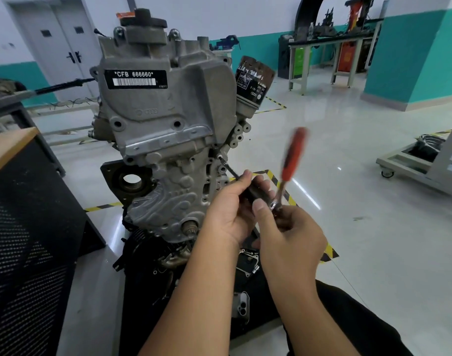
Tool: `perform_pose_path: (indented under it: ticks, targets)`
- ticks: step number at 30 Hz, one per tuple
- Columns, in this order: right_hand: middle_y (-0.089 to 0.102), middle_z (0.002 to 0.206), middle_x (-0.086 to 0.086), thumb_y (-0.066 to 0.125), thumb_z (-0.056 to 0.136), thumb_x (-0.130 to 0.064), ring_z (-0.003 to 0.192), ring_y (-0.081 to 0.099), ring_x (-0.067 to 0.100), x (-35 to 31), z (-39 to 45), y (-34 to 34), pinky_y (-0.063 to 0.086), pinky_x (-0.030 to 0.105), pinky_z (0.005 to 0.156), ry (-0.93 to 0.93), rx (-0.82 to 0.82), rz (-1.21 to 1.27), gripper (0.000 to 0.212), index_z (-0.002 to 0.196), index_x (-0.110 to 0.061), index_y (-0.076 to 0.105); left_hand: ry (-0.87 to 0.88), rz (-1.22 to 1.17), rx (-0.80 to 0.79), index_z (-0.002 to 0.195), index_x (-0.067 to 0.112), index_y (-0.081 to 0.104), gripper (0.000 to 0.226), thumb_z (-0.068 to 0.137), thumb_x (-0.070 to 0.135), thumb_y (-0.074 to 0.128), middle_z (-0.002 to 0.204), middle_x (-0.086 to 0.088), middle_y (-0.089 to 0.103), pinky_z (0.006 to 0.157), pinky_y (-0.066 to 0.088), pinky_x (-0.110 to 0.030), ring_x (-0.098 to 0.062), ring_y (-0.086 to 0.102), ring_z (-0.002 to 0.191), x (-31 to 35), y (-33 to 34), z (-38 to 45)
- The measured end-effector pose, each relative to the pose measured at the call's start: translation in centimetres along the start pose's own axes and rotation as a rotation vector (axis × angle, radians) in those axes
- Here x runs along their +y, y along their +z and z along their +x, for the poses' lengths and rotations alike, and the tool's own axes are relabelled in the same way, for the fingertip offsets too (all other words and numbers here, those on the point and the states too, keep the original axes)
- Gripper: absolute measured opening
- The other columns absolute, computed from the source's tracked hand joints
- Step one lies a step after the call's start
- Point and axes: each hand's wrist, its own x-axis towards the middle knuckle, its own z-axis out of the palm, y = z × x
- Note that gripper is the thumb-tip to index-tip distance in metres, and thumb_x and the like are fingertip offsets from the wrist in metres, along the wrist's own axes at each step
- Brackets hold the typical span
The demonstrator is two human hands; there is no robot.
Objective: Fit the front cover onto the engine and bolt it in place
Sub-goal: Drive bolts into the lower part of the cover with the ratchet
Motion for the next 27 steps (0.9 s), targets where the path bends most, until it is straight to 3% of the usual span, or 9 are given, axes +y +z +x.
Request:
perform_pose_path:
  ticks: [2,4,7,11,13,17,21,25,27]
  targets:
    - [0.063,0.055,-0.008,0.078,0.082,-0.049,0.052,0.065,0.018,0.3,-0.2,0.2,0.048,0.022,0.050,-0.008,-0.005,-0.036,0.030,0.067,-0.026,0.066,0.001,-0.030,0.049,0.070,0.005,0.069,0.035,0.101,0.018,0.059,0.072,-0.008,0.065,0.060,0.059,-0.031,-0.021,0.065,0.062,0.1,-0.2,0.2]
    - [0.066,0.065,-0.012,0.084,0.082,-0.029,0.058,0.063,0.011,0.2,0.0,-0.1,0.046,0.015,0.060,-0.157,-0.009,-0.145,0.009,0.081,-0.026,0.076,0.018,-0.049,0.064,0.062,0.007,0.072,0.044,0.102,0.016,0.058,0.069,-0.008,0.067,0.055,0.058,-0.028,-0.020,0.066,0.058,0.0,-0.1,0.3]
    - [0.070,0.085,-0.011,0.087,0.073,-0.002,0.064,0.060,0.010,0.1,0.1,-0.8,0.039,-0.001,0.071,-0.334,0.016,-0.317,0.040,0.109,-0.019,0.080,0.046,-0.066,0.021,0.054,0.009,0.072,0.056,0.105,0.020,0.052,0.062,-0.007,0.067,0.054,0.058,-0.027,-0.018,0.068,0.053,-0.1,0.4,0.3]
    - [0.066,0.065,-0.019,0.076,0.080,-0.051,0.056,0.059,0.004,-1.1,-0.4,-0.4,0.040,0.004,0.063,-0.216,-0.003,-0.253,0.019,0.081,-0.032,0.076,0.029,-0.086,0.064,0.076,0.008,0.061,0.030,0.103,0.020,0.055,0.063,-0.007,0.061,0.055,0.058,-0.027,-0.019,0.062,0.055,0.3,0.0,0.4]
    - [0.058,0.053,-0.015,0.066,0.083,-0.061,0.048,0.051,0.006,-1.1,-0.6,-0.1,0.039,0.009,0.052,-0.154,-0.008,-0.198,0.045,0.058,-0.024,0.060,0.040,-0.088,0.084,0.082,0.008,0.060,0.023,0.102,0.019,0.058,0.067,-0.006,0.061,0.059,0.060,-0.029,-0.018,0.063,0.060,0.4,-0.4,0.4]
    - [0.060,0.068,-0.015,0.083,0.082,-0.026,0.059,0.054,0.001,-0.8,-0.5,-0.3,0.039,0.007,0.061,-0.293,-0.005,-0.278,0.010,0.077,-0.025,0.074,0.030,-0.076,0.129,0.079,0.006,0.059,0.026,0.102,0.017,0.058,0.064,-0.006,0.064,0.054,0.060,-0.033,-0.018,0.068,0.053,0.4,-0.1,0.4]
    - [0.060,0.088,-0.010,0.087,0.075,-0.009,0.072,0.053,-0.005,-0.7,-0.9,-0.2,0.037,0.000,0.072,-0.445,0.030,-0.295,0.025,0.096,-0.017,0.077,0.025,-0.083,0.095,0.075,0.008,0.054,0.032,0.105,0.021,0.053,0.061,-0.006,0.064,0.065,0.059,-0.033,-0.021,0.070,0.058,0.3,0.5,0.5]
    - [0.071,0.074,-0.010,0.075,0.088,-0.045,0.064,0.068,0.004,-1.5,0.1,-0.4,0.046,0.007,0.060,0.017,0.057,0.013,0.022,0.100,-0.026,0.071,0.063,-0.065,0.090,0.084,0.006,0.060,0.021,0.102,0.016,0.059,0.072,-0.009,0.062,0.067,0.062,-0.038,-0.024,0.066,0.075,0.0,-0.1,0.7]
    - [0.070,0.064,-0.002,0.072,0.092,-0.043,0.050,0.066,0.014,-1.8,1.0,-0.8,0.060,0.034,0.059,0.264,-0.020,0.205,0.030,0.101,-0.015,0.068,0.065,-0.080,0.078,0.083,0.004,0.061,0.021,0.102,0.012,0.057,0.070,-0.010,0.065,0.063,0.062,-0.039,-0.022,0.070,0.066,0.2,-0.4,0.6]
